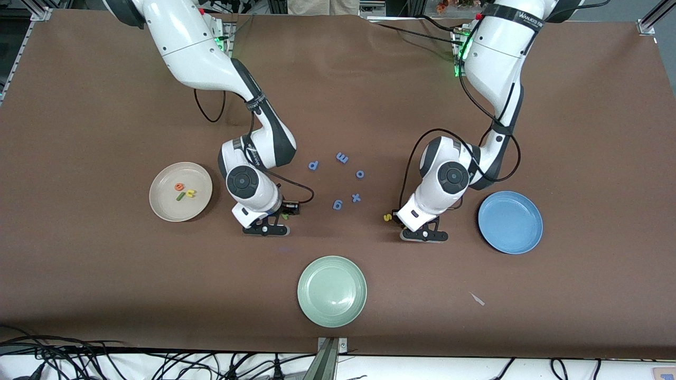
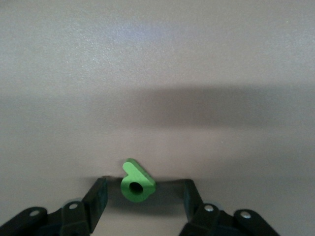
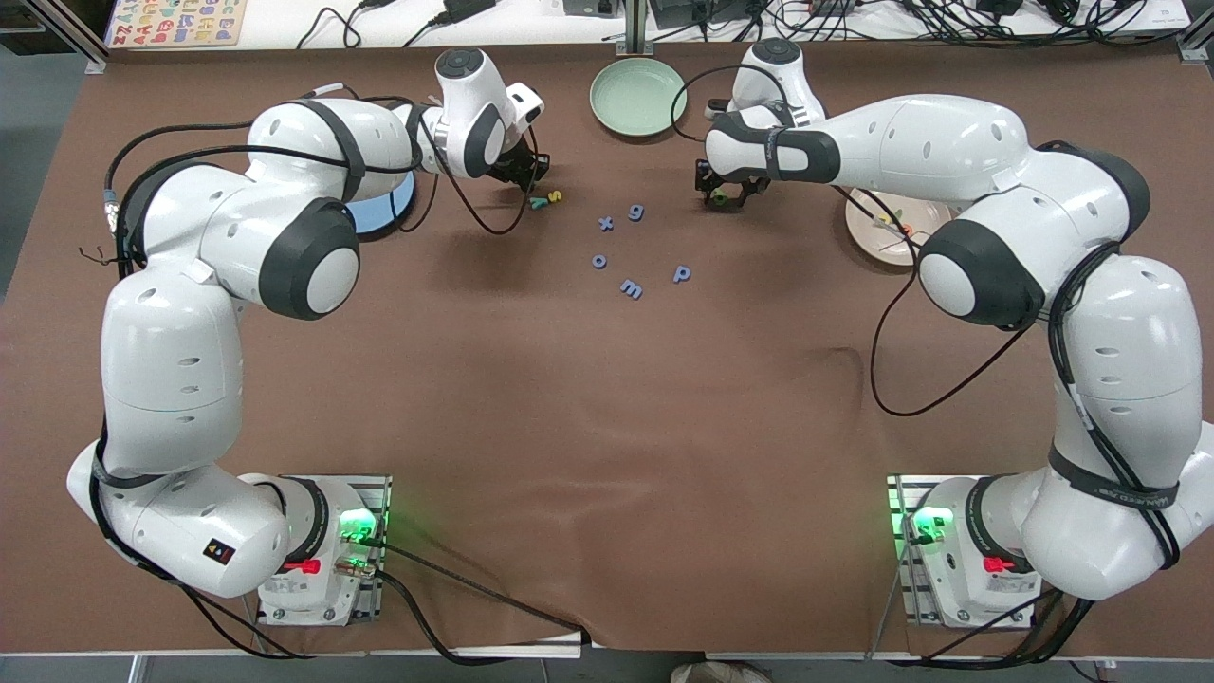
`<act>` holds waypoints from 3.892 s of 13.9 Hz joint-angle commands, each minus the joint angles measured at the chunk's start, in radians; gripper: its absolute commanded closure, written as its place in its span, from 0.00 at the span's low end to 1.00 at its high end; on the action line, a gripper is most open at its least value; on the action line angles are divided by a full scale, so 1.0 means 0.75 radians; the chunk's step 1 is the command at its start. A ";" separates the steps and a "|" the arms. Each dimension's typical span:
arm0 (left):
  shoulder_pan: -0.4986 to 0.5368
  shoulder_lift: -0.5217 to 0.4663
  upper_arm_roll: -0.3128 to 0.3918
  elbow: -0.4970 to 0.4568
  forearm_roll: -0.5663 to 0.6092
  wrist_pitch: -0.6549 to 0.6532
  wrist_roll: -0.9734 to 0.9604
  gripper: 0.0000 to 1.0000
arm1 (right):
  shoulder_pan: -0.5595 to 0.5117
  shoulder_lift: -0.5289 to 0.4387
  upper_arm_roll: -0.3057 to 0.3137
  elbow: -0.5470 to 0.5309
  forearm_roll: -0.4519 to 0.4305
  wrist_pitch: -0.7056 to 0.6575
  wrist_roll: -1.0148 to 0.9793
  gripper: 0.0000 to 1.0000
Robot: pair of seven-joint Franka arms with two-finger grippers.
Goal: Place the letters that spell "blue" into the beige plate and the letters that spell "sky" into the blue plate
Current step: 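Open the left gripper over the blue plate while the right gripper carries d, then place the green d in the beige plate while the left gripper lowers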
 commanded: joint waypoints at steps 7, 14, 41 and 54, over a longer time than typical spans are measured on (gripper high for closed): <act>0.376 -0.357 0.019 -0.401 0.009 -0.140 0.621 1.00 | 0.009 0.040 -0.001 0.045 0.015 -0.003 -0.040 0.74; 0.413 -0.361 0.075 -0.396 0.140 -0.123 0.753 0.00 | -0.007 0.010 -0.009 0.129 0.011 -0.165 -0.082 0.79; -0.096 -0.003 0.015 -0.105 -0.224 0.101 0.755 0.23 | -0.007 -0.465 -0.504 -0.131 0.007 -0.837 -0.690 0.00; -0.090 -0.026 0.017 -0.105 -0.154 0.099 0.747 0.74 | -0.566 -0.925 0.054 -0.155 -0.269 -0.995 -0.586 0.00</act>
